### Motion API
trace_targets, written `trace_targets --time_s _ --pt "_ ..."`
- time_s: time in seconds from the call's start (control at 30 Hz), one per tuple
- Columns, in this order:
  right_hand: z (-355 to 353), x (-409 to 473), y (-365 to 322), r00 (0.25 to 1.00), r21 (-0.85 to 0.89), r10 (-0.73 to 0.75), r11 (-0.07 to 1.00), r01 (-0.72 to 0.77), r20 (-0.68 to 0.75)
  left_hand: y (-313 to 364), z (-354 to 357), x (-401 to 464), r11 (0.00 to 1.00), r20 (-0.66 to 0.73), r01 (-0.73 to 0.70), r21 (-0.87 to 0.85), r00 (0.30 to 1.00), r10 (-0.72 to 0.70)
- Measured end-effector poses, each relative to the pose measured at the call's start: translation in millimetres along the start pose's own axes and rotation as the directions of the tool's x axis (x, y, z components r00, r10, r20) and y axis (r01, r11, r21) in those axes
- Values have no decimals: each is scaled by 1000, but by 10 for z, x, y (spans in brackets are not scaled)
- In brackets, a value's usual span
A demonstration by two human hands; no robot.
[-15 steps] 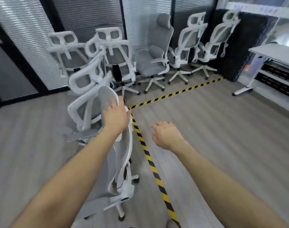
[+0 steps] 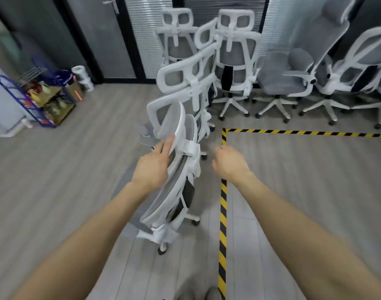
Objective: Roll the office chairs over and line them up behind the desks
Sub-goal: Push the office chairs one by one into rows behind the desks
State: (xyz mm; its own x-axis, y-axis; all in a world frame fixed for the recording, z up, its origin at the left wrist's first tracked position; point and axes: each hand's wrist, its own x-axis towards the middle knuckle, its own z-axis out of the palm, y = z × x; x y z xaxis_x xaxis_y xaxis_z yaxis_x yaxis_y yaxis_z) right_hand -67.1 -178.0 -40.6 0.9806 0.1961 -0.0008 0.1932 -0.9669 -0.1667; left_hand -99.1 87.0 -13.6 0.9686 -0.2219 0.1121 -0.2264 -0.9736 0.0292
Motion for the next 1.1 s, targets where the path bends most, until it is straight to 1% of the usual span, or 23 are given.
trace_targets --time_s 0.07,0.13,0.2,0.3,0.4,0.5,0.6,0.67,0.8,0.9,1.0,1.1 --pt "18 210 -80 999 28 -34 999 35 -18 -156 -59 -268 1000 18 15 -1 1000 -15" --pt "49 352 -189 997 58 -74 996 73 4 -261 -107 -542 1000 65 13 -24 998 -11" --pt "141 449 -259 992 63 -119 991 116 43 -377 -180 -788 999 66 -6 -37 998 8" --pt "332 555 -277 982 109 -148 985 135 117 -531 -278 -1049 999 -9 -1 46 1000 2" --pt "535 413 -315 963 165 -203 971 174 175 -565 -285 -1124 995 -62 74 68 996 -70" --pt "652 129 -405 955 130 -266 960 249 133 -593 -218 -1126 990 -70 130 52 990 -126" --pt "678 -74 -541 931 110 -305 951 288 202 -669 -130 -1181 993 -106 105 61 990 -98" --pt "691 -237 -655 939 141 -257 963 230 227 -715 -86 -1236 993 -165 89 80 983 -75" --pt "765 -626 -856 968 95 -192 979 179 159 -797 -25 -1461 996 -234 5 85 972 15" --pt "852 -970 -989 985 91 -149 986 141 89 -886 -72 -1727 997 -262 -53 57 963 67" --pt "956 -1453 -1203 995 59 -99 993 99 -13 -992 -151 -2041 989 -273 -138 57 951 148" --pt "1066 -2020 -1437 996 32 -36 999 38 -83 -1115 -197 -2323 968 -251 -236 81 935 249"
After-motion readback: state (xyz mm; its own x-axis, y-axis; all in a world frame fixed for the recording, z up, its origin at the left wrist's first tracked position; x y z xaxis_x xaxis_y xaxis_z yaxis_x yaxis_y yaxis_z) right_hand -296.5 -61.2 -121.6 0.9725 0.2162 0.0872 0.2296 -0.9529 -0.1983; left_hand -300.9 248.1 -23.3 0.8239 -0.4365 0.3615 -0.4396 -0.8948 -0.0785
